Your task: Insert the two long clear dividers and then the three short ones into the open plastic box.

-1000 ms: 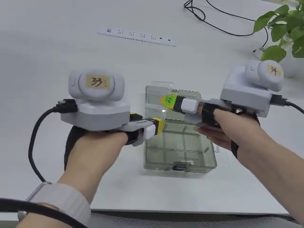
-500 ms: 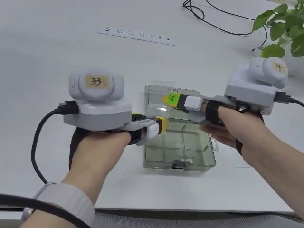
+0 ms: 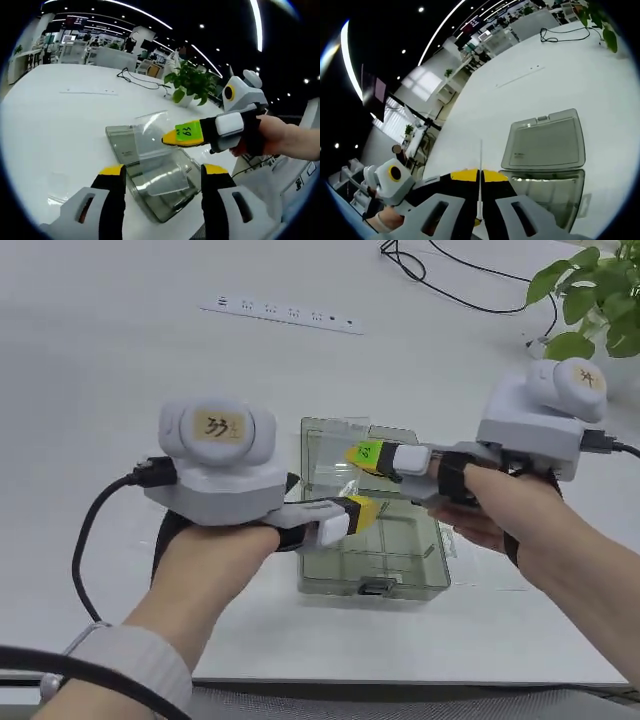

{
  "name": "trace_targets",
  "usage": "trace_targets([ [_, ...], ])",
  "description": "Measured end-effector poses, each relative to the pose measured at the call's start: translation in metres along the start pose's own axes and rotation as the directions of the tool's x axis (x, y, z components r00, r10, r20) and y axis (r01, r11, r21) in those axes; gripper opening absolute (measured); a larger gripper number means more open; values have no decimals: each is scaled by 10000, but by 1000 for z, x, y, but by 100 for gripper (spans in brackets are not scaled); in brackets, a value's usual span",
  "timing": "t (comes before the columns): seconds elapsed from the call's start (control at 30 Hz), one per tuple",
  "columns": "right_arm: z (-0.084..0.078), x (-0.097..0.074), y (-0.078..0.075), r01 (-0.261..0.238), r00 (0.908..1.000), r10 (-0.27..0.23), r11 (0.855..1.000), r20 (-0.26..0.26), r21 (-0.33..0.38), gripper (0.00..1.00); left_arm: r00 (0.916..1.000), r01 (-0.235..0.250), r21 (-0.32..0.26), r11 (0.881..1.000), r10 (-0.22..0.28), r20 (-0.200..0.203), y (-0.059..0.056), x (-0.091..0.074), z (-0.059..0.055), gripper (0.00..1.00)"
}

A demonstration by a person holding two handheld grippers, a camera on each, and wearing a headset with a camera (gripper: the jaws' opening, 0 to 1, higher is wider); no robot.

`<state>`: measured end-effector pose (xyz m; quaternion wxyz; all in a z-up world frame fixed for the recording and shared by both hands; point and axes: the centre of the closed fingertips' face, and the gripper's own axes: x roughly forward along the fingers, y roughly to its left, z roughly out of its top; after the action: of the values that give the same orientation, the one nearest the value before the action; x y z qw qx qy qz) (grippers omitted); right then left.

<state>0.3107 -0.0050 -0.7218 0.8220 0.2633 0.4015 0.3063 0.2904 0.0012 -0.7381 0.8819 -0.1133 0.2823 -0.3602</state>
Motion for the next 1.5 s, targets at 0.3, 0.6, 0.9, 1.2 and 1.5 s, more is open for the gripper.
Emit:
trace_targets([
  [0.3, -4, -6, -16, 285, 9994, -277, 9988, -212, 387, 1, 9971, 749, 2273, 9709, -693, -324, 2, -2, -8, 96],
  [0.6, -1, -17, -33, 1039, 9904, -985, 9932, -964, 519, 2, 9912, 1288, 4114, 9023, -1043, -814, 7, -10, -19, 100],
  [0.9, -6, -34, -51, 1966, 9639, -1790, 9777, -1969, 737, 2, 9916, 1237, 4417, 8886, -934, -897, 13, -18, -28, 99],
  [1.2, -19, -50, -65, 2910, 9200, -2579, 9539, -2951, 735, 2, 9925, 1190, 4272, 8963, -957, -756, 11, -19, -32, 95],
  [1.5, -33, -52, -79, 3565, 8812, -3002, 9293, -3653, 963, 2, 9934, 1114, 4057, 9072, -906, -702, 13, -19, -37, 91],
])
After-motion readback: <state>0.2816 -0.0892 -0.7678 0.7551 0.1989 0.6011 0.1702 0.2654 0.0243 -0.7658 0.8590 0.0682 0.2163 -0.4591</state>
